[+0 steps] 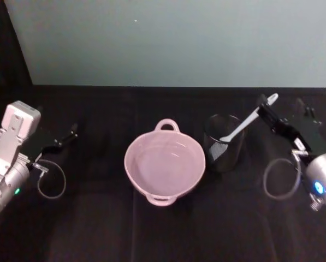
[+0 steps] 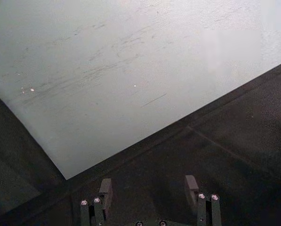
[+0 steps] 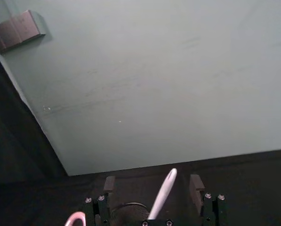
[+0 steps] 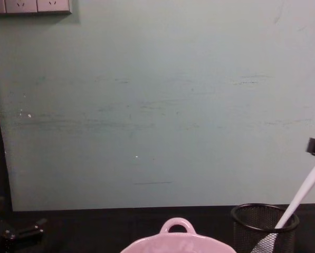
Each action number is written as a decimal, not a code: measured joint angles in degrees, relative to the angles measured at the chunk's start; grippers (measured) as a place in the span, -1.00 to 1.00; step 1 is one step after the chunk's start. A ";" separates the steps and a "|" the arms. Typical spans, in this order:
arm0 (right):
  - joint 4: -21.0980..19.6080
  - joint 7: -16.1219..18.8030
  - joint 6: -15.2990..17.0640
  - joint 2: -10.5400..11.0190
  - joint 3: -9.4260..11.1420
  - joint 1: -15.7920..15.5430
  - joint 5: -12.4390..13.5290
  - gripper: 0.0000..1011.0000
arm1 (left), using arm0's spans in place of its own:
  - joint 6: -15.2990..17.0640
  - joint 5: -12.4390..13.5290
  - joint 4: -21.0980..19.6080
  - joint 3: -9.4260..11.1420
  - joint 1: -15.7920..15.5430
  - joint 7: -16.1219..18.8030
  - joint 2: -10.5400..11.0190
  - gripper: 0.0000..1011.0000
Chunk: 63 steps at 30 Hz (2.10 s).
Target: Use the one hand to pick up the spoon and stir the clear water in the bowl.
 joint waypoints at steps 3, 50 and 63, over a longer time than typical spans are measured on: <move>-1.29 0.40 -1.13 1.19 0.84 -2.00 -1.83 0.98 | 0.00 0.00 0.00 0.00 0.00 0.00 0.00 1.00; 19.87 1.84 -24.68 -1.55 4.55 0.33 -16.86 0.98 | 0.00 0.00 0.00 0.00 0.00 0.00 0.00 1.00; 19.36 1.69 -24.24 -1.49 4.55 0.11 -16.59 0.98 | 0.00 0.00 0.00 0.00 -0.01 0.00 0.00 1.00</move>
